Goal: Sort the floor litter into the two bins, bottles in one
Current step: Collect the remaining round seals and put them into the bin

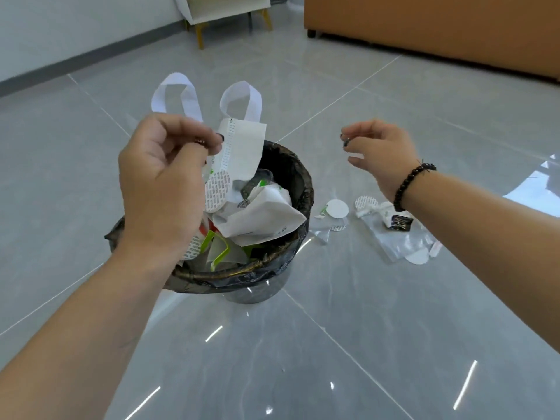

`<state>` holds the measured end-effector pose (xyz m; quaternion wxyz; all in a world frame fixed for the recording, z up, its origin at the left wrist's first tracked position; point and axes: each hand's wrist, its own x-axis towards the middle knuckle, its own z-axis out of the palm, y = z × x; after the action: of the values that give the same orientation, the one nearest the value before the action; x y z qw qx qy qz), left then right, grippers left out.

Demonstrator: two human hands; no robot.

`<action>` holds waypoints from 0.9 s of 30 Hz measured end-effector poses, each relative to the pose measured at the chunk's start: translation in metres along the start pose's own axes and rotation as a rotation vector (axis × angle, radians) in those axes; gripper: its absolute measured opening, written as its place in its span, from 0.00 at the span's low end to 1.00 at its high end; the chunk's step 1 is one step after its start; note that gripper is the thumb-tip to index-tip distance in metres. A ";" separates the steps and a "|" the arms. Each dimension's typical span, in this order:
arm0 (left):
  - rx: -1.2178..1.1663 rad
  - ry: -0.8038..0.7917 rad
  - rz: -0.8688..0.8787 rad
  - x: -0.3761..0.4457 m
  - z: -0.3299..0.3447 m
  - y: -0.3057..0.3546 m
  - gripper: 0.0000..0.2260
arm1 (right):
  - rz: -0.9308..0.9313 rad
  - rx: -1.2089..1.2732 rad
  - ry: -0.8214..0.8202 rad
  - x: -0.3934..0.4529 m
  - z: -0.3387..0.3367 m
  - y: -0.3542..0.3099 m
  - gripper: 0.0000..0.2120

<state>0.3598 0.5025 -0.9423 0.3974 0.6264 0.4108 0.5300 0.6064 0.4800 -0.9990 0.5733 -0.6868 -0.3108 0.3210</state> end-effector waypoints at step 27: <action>1.097 -1.235 0.373 -0.116 0.304 -0.200 0.18 | 0.485 -0.846 -0.078 -0.011 -0.192 0.207 0.08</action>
<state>0.6308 0.4439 -1.2053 0.0964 0.9651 0.2087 -0.1250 0.7651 0.3278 -1.1757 0.1406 -0.8997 -0.2663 0.3161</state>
